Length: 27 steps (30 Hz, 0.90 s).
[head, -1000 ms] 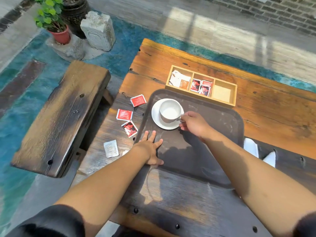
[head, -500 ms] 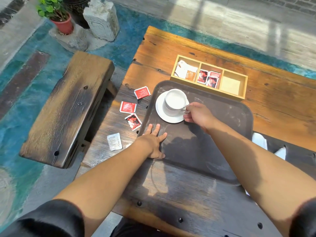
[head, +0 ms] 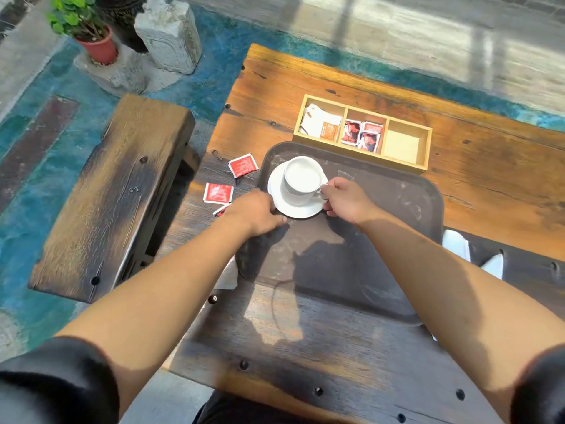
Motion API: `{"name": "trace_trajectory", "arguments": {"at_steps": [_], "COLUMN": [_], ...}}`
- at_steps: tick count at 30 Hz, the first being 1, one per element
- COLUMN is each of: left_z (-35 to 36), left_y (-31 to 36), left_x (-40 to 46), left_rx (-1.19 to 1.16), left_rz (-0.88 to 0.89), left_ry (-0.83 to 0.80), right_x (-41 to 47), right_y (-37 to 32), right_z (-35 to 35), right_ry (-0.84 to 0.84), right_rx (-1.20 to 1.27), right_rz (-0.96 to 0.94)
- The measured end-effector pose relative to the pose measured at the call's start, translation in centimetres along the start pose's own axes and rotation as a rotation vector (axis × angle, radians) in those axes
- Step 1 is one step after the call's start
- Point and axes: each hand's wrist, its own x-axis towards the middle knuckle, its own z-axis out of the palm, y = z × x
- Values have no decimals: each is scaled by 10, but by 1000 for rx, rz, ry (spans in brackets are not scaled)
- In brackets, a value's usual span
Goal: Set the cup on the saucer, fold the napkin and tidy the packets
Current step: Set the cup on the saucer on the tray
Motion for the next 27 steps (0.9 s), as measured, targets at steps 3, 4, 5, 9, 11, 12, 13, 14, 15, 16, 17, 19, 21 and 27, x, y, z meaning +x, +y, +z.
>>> {"name": "trace_trajectory", "arguments": {"at_steps": [3,4,5,9,11,12,13,14,15,16,17,19,21,27], "left_z": [-16,-20,-22,-23,-21,-19,-18,-16,-15,-14,-12,-10,-8,-2], "left_y": [2,3,4,6,7,8,8,8,8,9,9,10,11,13], "left_x": [18,23,28,43,47,49,51,52,52,52,53,53,52,51], "left_rx": [-89,-135,-182,-373,-411,-432,-464,-503,-545,-585,-620,-678,-709,-749], "left_rz": [-50,-64,-67,-14,18,34,49,62,70,75,82,112,123,94], "left_ry": [101,103,99,60,26,13,6,4,3,4,9,32,55,121], "right_x": [1,1,1,2,2,1,1,1,1,1,1,2,2,6], "right_y": [-1,-2,-2,-3,-3,-2,-2,-2,-2,-2,-2,-3,-3,-4], "right_z": [-3,-4,-5,-7,-7,-7,-6,-5,-4,-2,-1,3,5,2], "right_ry": [7,7,7,-18,-34,-39,-39,-35,-30,-26,-23,-17,-6,17], "right_rx": [-29,-29,-27,-40,-47,-48,-47,-44,-41,-38,-35,-25,-12,-58], "right_rz": [-32,-35,-34,-65,-85,-92,-101,-112,-124,-137,-151,-178,-189,-211]}}
